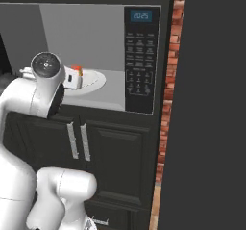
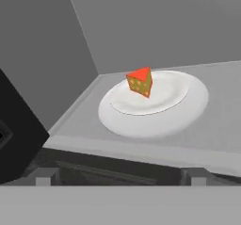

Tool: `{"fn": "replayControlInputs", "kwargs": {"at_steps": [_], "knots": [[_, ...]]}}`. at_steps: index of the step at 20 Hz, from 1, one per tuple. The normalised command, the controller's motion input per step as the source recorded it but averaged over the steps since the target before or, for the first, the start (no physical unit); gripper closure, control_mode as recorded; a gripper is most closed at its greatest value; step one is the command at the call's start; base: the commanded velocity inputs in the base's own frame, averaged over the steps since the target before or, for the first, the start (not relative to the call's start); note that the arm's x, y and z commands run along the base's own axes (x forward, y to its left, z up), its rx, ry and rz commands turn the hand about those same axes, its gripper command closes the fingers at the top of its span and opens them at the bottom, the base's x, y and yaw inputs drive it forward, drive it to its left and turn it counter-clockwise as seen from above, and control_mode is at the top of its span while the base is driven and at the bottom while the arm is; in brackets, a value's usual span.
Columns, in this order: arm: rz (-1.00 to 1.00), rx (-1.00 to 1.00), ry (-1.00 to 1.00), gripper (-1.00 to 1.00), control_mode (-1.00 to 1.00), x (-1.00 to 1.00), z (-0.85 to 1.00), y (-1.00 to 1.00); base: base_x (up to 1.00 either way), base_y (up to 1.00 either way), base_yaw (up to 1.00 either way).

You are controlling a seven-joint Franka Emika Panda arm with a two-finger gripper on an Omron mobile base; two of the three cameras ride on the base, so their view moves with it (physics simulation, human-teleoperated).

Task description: Pick the cheese from the counter and place it in the microwave.

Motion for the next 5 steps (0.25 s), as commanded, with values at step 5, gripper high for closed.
{"fn": "replayControlInputs", "kwargs": {"at_steps": [5], "knots": [[-0.06, 0.0, 0.0, -1.0, -1.0, -1.0, 0.0, 0.0, 0.0, 0.0, 0.0]]}}
